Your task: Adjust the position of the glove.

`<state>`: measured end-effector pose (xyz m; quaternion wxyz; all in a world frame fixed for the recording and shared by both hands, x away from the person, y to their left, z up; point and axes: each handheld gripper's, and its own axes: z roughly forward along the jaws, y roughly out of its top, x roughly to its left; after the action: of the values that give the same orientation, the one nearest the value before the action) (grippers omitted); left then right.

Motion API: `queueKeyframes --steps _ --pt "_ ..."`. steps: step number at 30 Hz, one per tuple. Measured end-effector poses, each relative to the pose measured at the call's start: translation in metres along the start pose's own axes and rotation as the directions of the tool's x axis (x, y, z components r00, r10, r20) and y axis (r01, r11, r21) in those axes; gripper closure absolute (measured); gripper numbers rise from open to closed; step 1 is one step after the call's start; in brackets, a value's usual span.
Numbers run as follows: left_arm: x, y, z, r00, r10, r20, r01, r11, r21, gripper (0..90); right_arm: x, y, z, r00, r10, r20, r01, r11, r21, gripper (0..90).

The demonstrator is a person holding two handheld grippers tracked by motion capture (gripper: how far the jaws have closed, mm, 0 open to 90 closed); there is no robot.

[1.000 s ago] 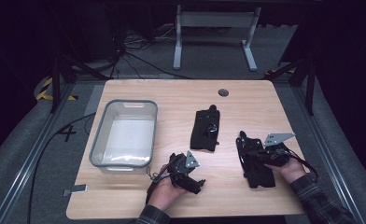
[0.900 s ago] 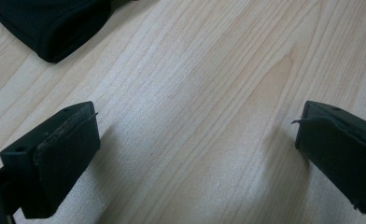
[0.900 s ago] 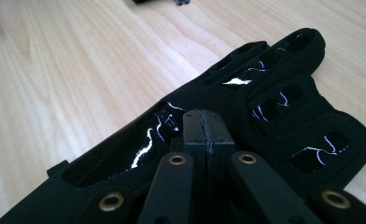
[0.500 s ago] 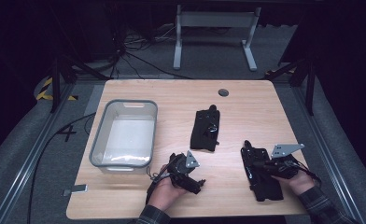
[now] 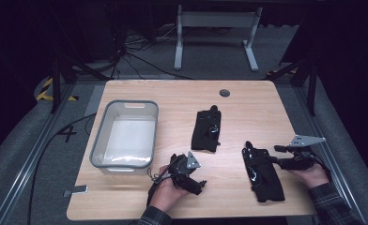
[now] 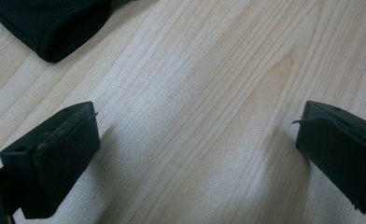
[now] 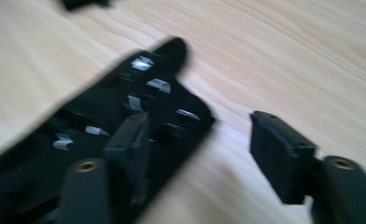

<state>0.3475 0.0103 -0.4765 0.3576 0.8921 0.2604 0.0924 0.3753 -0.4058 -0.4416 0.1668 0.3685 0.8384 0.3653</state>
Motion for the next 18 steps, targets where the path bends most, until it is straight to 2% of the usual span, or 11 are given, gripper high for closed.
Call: queueKeyframes --steps 2,6,12,18 --pt "0.000 0.000 0.000 1.0000 -0.001 -0.001 0.001 1.0000 0.001 0.0 -0.013 -0.007 0.001 0.9987 0.029 0.042 -0.030 1.000 0.008 28.5" --pt "0.000 0.000 0.000 1.0000 0.000 0.000 0.000 1.0000 0.000 0.0 -0.025 -0.014 0.006 0.9954 0.069 0.066 -0.070 0.997 0.017 21.6" --pt "-0.001 0.004 -0.001 1.0000 -0.007 -0.007 0.007 0.9997 0.024 1.6 -0.030 -0.018 0.011 0.9933 0.068 0.093 -0.071 0.997 0.026 17.6" --pt "-0.002 0.013 -0.003 0.9987 -0.051 0.010 0.051 0.9982 0.031 15.4 -0.031 -0.018 0.012 0.9927 0.072 0.097 -0.075 0.997 0.028 16.5"
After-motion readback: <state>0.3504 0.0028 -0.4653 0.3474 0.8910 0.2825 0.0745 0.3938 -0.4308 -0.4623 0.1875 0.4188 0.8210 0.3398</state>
